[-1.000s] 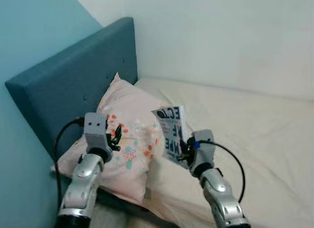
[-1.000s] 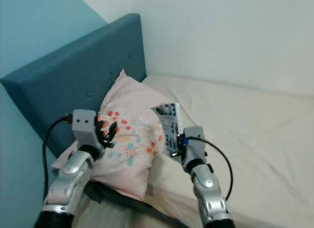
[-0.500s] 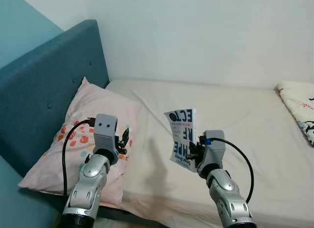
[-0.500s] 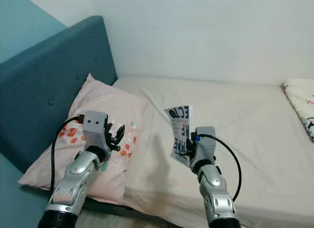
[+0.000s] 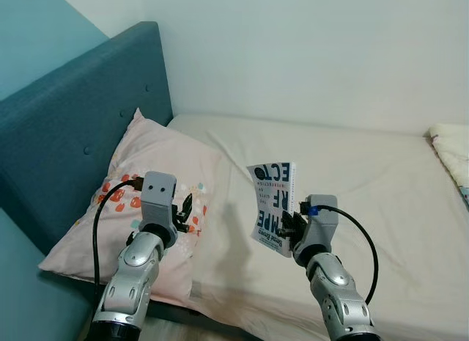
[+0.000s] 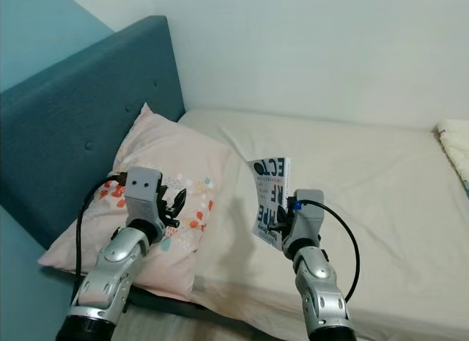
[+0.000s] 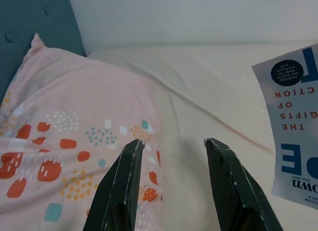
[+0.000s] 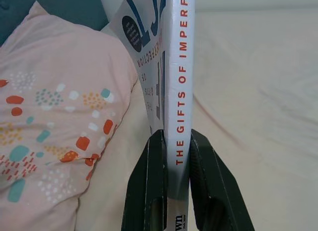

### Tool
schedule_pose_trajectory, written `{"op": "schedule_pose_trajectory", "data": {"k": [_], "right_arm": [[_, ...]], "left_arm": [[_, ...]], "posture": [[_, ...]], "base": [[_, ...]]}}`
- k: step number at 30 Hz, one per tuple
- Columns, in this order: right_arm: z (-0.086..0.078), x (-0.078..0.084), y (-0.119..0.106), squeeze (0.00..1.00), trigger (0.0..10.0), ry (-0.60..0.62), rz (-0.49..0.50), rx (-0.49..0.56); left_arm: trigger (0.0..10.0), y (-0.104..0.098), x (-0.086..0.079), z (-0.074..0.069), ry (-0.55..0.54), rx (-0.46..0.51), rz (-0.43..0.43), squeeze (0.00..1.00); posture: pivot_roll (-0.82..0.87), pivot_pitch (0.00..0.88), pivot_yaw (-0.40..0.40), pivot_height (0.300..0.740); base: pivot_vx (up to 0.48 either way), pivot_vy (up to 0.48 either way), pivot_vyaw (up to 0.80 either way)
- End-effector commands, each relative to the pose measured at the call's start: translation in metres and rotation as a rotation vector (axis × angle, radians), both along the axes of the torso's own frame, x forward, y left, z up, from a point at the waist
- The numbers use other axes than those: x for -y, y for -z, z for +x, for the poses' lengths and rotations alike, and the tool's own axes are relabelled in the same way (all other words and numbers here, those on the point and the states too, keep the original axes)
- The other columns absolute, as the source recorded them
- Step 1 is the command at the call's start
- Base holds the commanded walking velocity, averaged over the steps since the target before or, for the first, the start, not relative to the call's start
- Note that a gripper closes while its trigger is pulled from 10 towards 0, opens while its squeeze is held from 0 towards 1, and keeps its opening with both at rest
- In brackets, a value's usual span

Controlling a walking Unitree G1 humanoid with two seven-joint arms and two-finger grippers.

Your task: Clean up the room

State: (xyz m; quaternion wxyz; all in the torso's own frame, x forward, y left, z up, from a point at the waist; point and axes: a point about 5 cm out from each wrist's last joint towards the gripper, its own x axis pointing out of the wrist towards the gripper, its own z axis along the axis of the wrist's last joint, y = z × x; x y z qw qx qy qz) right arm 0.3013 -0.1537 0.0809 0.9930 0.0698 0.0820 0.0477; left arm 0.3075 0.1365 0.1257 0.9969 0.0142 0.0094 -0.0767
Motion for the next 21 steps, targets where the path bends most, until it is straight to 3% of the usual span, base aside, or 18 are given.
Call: {"op": "schedule_pose_trajectory", "data": {"k": [1, 21], "right_arm": [[0.0037, -0.0026, -0.0116, 0.00, 10.0, 0.001, 0.028, 0.047], [0.0054, -0.0038, -0.0156, 0.00, 10.0, 0.009, 0.057, 0.080]], "left_arm": [[10.0, 0.0043, -0.0035, -0.0007, -0.002, -0.020, 0.021, 0.00], [10.0, 0.0037, 0.0004, -0.0016, 0.033, -0.019, 0.034, 0.00]], "posture": [[0.03, 0.018, 0.005, 0.662], [0.04, 0.019, 0.017, 0.609]], "base": [[0.000, 0.000, 0.00], [0.000, 0.000, 0.00]]}}
